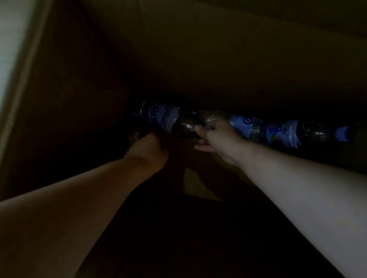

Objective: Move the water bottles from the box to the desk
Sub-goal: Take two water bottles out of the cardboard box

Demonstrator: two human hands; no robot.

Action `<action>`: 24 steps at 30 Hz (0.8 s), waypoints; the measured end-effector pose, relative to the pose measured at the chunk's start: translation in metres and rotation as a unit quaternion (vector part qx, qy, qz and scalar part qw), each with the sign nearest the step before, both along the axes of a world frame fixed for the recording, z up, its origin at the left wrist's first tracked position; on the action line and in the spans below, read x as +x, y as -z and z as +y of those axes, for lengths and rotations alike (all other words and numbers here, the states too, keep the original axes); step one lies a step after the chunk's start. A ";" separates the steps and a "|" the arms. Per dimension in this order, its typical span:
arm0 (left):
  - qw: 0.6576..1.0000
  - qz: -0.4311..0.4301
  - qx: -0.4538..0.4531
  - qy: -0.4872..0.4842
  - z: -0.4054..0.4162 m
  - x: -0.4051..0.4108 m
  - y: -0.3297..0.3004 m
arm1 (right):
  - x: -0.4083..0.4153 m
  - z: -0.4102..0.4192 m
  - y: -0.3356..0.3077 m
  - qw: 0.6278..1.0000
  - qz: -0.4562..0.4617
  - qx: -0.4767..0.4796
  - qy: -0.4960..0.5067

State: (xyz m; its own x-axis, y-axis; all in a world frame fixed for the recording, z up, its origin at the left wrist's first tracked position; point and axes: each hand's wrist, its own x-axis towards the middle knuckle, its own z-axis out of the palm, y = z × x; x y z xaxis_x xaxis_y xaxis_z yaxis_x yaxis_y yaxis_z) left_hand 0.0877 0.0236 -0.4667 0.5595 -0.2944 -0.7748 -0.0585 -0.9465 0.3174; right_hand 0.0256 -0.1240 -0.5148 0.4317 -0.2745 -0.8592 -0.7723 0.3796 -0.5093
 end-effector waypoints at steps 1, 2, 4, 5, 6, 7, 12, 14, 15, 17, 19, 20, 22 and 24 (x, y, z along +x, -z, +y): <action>1.000 -0.010 -0.003 -0.004 0.002 0.002 -0.004 | 0.002 -0.002 -0.009 0.999 -0.010 -0.020 -0.027; 1.000 -0.020 -0.003 -0.007 0.005 0.005 -0.010 | 0.004 -0.006 -0.018 0.998 -0.022 -0.036 -0.053; 0.999 -0.043 0.000 -0.005 0.011 0.009 -0.013 | 0.008 -0.016 -0.044 0.986 -0.035 -0.070 -0.145; 0.999 -0.049 -0.002 0.001 0.013 0.011 -0.016 | 0.010 -0.021 -0.057 0.975 -0.037 -0.083 -0.204; 0.999 -0.049 -0.012 0.004 0.015 0.011 -0.016 | 0.012 -0.024 -0.071 0.961 -0.035 -0.086 -0.259; 0.999 -0.035 -0.022 0.001 0.016 0.011 -0.020 | 0.013 -0.025 -0.083 0.950 -0.036 -0.077 -0.300; 0.979 0.159 -0.118 -0.048 0.016 -0.019 -0.037 | 0.007 -0.023 -0.121 0.934 -0.055 -0.007 -0.353; 0.957 0.223 -0.163 -0.087 0.018 -0.032 -0.045 | 0.001 -0.028 -0.128 0.950 -0.065 0.001 -0.306; 0.952 0.236 -0.175 -0.089 0.018 -0.036 -0.050 | -0.002 -0.032 -0.130 0.962 -0.066 0.006 -0.264; 0.947 0.237 -0.192 -0.101 0.015 -0.041 -0.057 | -0.006 -0.042 -0.132 0.979 -0.068 0.020 -0.190; 0.944 0.226 -0.208 -0.121 0.009 -0.041 -0.063 | -0.009 -0.048 -0.133 0.986 -0.068 0.031 -0.149; 0.942 0.228 -0.214 -0.127 0.005 -0.040 -0.064 | -0.010 -0.050 -0.134 0.988 -0.068 0.034 -0.134; 0.936 0.242 -0.213 -0.142 0.001 -0.038 -0.069 | -0.010 -0.049 -0.133 0.993 -0.062 0.054 -0.080; 0.933 0.255 -0.194 -0.162 0.002 -0.036 -0.070 | -0.010 -0.046 -0.131 0.993 -0.053 0.110 -0.007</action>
State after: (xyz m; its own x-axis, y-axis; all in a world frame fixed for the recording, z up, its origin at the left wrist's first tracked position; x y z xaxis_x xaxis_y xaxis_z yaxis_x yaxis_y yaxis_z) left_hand 0.0513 0.0259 -0.3962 0.2560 -0.4880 -0.8344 0.4627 -0.6960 0.5491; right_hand 0.0155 -0.1698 -0.3833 0.5257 -0.0787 -0.8470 -0.7250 0.4795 -0.4945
